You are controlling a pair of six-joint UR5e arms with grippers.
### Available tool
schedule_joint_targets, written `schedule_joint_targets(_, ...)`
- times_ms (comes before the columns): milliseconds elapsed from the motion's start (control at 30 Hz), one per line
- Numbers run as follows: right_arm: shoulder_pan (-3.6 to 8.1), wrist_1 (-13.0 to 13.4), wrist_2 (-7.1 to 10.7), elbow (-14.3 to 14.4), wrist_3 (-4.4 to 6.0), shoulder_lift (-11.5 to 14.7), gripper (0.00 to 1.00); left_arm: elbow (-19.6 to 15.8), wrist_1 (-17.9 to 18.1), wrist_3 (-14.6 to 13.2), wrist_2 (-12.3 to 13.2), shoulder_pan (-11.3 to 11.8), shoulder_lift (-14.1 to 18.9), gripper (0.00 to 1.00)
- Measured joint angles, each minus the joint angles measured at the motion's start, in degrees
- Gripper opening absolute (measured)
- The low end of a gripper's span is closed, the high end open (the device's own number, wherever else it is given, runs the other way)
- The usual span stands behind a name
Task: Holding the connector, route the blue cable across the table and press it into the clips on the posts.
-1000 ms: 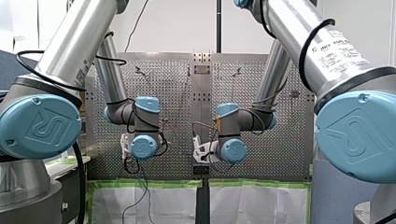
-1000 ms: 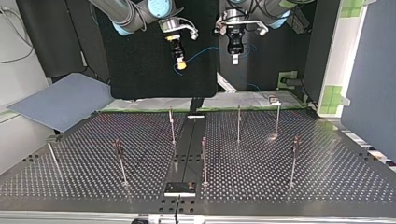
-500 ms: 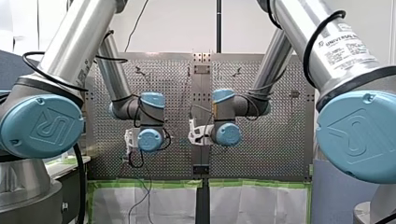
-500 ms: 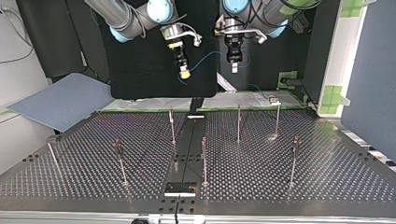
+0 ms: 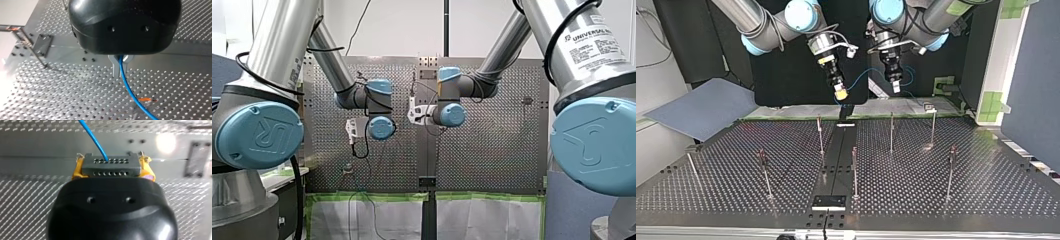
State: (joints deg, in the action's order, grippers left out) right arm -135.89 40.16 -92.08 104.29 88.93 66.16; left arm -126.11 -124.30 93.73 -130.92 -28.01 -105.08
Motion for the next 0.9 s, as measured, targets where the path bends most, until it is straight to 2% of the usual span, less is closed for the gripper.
schedule_joint_targets(233, 0.01, -3.6, 1.96, -3.6, 0.72, 3.1, 0.00, 0.5, -3.6, 1.1, -3.6, -0.3, 3.6, 0.00)
schedule_joint_targets(367, 0.01, -5.8, 2.82, -5.8, 1.35, 3.1, 0.00, 0.5, -5.6, 2.2, -5.6, -0.1, 5.6, 0.00)
schedule_joint_targets(533, 0.02, -7.0, 3.33, -7.0, 1.72, 1.9, 0.00, 0.7, -7.9, 3.2, -7.9, 0.1, 7.9, 0.00)
schedule_joint_targets(733, -0.35, -7.6, 4.00, -8.5, 2.22, 0.6, 0.00, 1.1, -10.6, 3.7, -8.4, 0.2, 10.6, 0.00)
schedule_joint_targets(900, -0.67, -7.8, 4.50, -10.4, 3.96, 0.3, 0.00, 1.1, -12.9, 4.2, -7.7, 0.2, 12.9, 0.00)
